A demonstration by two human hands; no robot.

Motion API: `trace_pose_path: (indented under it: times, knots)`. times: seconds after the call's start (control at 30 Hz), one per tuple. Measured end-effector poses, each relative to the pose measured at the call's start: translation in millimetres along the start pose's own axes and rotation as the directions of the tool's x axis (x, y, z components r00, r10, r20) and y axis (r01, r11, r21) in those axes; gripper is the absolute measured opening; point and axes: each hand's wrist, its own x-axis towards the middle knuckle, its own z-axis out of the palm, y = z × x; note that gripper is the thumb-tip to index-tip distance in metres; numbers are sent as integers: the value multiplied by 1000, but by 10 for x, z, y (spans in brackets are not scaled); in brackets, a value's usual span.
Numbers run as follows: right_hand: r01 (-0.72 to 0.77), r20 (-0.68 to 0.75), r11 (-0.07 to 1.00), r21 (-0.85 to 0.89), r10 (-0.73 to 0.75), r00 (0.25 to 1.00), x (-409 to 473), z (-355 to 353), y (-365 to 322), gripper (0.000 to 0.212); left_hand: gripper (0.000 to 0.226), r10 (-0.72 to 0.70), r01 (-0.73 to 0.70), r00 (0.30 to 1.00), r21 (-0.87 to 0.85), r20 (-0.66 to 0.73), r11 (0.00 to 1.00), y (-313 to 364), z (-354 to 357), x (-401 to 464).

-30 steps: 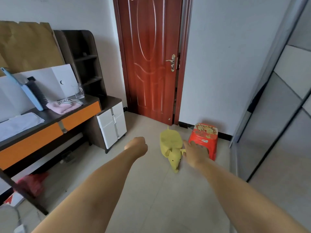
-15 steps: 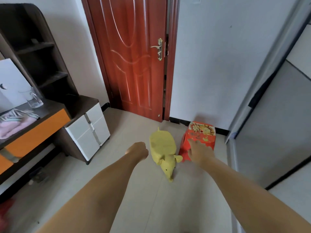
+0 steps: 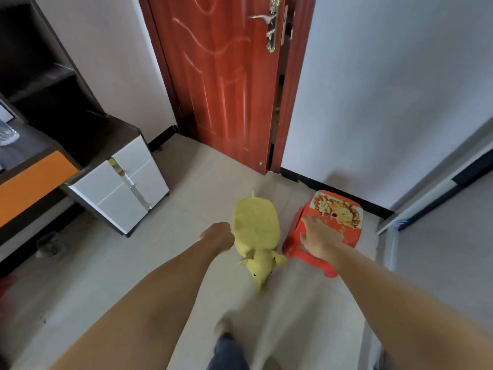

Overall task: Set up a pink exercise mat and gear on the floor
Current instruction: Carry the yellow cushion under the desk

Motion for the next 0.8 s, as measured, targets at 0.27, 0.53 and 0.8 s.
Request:
trace_pose_path:
  times: [0.27,0.53,0.8]
  knots:
    - [33,121,999,11,-34,992,1390,144,-197,47,35,-85,88,991,-33,102,996,-70,-11,1373]
    - [-73,326,994,76,44,945,2740,531,-244,50,36,-183,178,942,43,280,983,-85,94,2739]
    - [-132,471,983,126,58,880,4059,1664,-78,48,41,-204,239,908,-53,365,970,-112,1301,3894]
